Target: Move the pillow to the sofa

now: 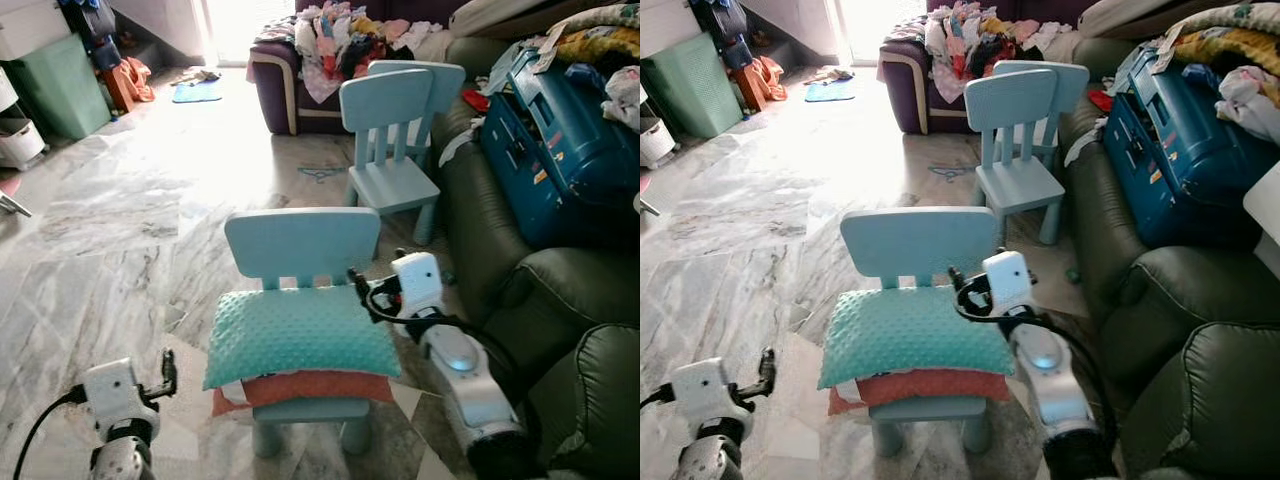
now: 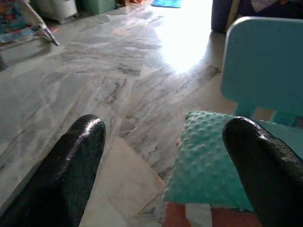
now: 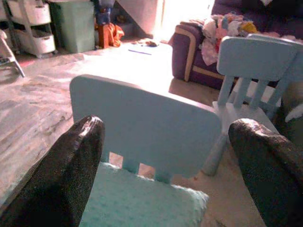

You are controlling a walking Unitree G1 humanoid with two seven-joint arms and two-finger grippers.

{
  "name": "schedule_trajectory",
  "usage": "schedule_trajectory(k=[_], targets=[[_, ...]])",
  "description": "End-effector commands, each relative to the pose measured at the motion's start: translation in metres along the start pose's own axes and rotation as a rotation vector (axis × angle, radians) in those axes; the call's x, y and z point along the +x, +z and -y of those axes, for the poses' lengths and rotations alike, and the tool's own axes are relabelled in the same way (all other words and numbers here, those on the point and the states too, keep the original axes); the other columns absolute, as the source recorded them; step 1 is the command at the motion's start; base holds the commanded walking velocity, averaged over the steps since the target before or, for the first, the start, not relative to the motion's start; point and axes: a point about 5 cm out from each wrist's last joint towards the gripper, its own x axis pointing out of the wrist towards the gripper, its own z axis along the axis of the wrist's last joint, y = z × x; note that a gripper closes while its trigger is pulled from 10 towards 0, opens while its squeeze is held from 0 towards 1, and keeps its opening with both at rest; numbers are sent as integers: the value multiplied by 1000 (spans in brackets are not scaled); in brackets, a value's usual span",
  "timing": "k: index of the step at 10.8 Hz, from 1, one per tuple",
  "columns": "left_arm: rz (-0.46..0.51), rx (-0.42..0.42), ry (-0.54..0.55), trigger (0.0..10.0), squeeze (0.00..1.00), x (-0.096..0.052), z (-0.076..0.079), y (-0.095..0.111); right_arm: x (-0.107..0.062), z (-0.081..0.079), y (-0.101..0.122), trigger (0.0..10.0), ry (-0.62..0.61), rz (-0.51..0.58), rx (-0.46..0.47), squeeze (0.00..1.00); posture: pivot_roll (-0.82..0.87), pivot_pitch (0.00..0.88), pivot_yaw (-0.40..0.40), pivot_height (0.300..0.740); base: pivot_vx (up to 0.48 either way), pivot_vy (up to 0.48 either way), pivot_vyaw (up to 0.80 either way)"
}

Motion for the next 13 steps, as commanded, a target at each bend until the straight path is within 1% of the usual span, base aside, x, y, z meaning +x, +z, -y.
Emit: schedule_trajectory(k=[1,2,3,4,5,6,8,11,13], targets=[[-15,43,-94,10000,0,1,10,1,-5,4,-3,10000,-25,-20,11,0,-142,95,36,740,0,0,0],[-24,64,-133,10000,0,-1,11,1,-12,9,-8,10000,-58,-49,31,0,-144,103,40,740,0,0,0],[-41,58,-145,10000,0,-6,10,-1,-23,20,-15,10000,-118,-82,24,0,-147,116,49,740,0,0,0],[-55,61,-152,10000,0,-9,9,-3,-30,27,-18,10000,-157,-98,17,0,-150,124,58,740,0,0,0],[-73,63,-156,10000,0,-14,6,-6,-43,41,-26,10000,-217,-134,7,0,-156,137,69,740,0,0,0],[-87,60,-178,10000,0,-16,6,-7,-47,45,-28,10000,-227,-149,2,0,-158,142,71,740,0,0,0],[-97,64,-243,10000,0,-18,14,-8,-46,44,-31,10000,-223,-162,3,0,-157,144,68,740,0,0,0],[-77,46,-204,10000,0,-19,9,-3,-41,41,-31,10000,-183,-161,14,0,-152,144,52,740,0,0,0],[-84,49,-197,10000,0,-23,7,-5,-43,40,-35,10000,-171,-170,15,0,-152,150,53,740,0,0,0]])
